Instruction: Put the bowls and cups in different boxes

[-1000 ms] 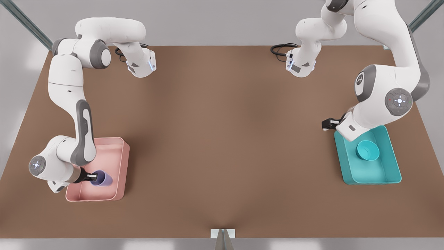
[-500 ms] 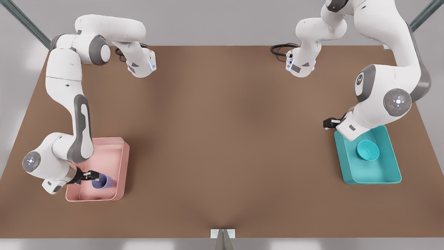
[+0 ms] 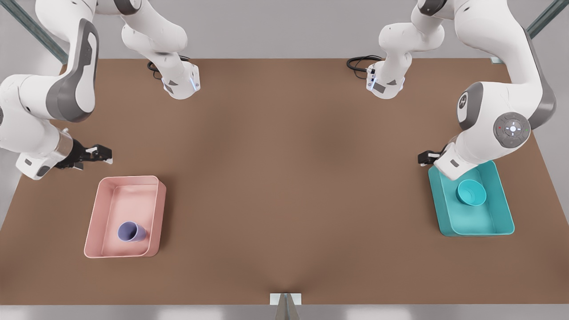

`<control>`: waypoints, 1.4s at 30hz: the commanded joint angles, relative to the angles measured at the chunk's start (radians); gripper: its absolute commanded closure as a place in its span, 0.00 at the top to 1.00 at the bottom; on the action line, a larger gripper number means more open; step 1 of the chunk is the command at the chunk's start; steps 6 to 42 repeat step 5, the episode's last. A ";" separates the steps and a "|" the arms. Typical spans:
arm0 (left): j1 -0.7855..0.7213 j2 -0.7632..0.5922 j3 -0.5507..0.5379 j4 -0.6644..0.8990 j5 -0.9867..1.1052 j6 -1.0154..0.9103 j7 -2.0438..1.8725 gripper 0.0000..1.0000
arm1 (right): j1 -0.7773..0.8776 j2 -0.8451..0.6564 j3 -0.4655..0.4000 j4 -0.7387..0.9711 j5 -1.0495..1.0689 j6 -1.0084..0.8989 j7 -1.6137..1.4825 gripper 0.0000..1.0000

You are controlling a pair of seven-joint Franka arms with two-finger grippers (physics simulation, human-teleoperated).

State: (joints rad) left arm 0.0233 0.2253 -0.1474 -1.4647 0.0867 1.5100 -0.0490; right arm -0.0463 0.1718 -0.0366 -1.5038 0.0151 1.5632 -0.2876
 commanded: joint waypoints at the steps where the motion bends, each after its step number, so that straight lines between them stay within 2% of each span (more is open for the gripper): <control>1: -0.002 -0.001 -0.001 0.001 0.002 -0.004 0.003 1.00 | 0.000 -0.005 0.000 -0.006 -0.009 -0.038 0.225 1.00; 42: -0.003 -0.001 -0.001 0.000 0.002 -0.005 0.003 1.00 | 0.000 -0.005 0.000 -0.006 -0.006 -0.035 0.246 1.00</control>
